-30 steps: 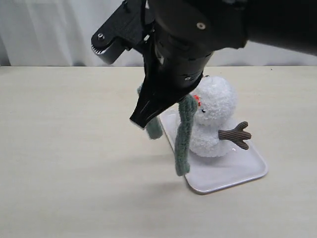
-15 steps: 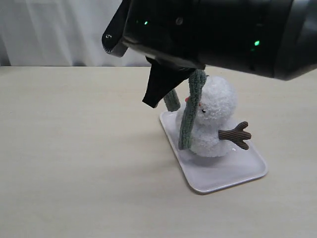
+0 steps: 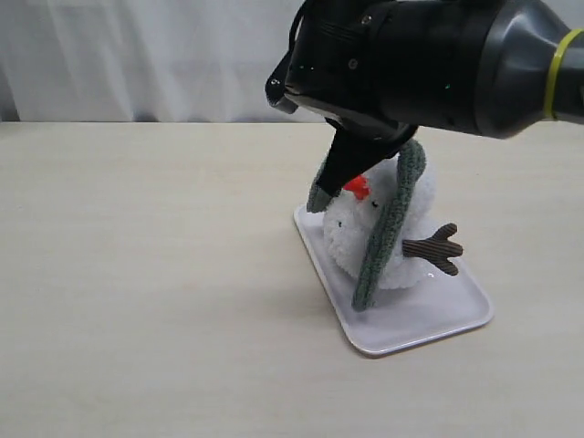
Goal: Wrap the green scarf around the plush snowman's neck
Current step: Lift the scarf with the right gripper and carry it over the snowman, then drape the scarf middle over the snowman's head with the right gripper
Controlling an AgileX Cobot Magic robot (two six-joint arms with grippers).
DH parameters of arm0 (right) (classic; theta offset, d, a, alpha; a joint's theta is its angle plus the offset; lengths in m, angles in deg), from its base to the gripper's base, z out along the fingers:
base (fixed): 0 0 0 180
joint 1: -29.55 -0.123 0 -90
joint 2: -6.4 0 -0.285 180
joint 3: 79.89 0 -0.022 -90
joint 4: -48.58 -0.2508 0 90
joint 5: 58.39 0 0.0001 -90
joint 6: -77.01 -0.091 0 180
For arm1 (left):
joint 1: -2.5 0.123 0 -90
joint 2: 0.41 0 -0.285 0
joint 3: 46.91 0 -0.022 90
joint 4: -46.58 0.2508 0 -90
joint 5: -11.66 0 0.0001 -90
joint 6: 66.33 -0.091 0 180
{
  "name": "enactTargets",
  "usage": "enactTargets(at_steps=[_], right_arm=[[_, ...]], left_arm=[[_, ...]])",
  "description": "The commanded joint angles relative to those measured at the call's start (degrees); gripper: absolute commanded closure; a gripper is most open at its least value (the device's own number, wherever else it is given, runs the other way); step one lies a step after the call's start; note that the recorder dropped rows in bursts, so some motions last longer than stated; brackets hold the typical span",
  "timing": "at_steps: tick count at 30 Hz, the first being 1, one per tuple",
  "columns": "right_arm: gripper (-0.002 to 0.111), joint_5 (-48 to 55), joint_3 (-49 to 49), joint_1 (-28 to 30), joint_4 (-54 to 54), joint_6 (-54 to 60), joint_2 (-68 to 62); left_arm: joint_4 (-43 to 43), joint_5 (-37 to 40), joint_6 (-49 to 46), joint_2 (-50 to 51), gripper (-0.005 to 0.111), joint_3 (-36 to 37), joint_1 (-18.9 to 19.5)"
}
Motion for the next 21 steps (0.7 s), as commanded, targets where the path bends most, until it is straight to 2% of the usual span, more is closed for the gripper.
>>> enactTargets(at_steps=[1, 8, 13, 21], right_arm=[[0.104, 0.5, 1.9, 2.9, 2.6, -4.7, 0.1], [0.104, 0.5, 5.8, 6.4, 3.2, -10.2, 0.1], [0.104, -0.9, 8.5, 6.8, 3.2, -10.2, 0.1], [0.104, -3.1, 7.0, 6.8, 2.7, -10.2, 1.3]], left_arm=[[-0.8, -1.8, 0.0, -0.1, 0.107, 0.1, -0.1], [-0.8, -1.8, 0.0, -0.1, 0.107, 0.1, -0.1], [-0.8, -1.8, 0.0, -0.1, 0.107, 0.1, -0.1], [-0.8, -1.8, 0.0, -0.1, 0.107, 0.1, -0.1]])
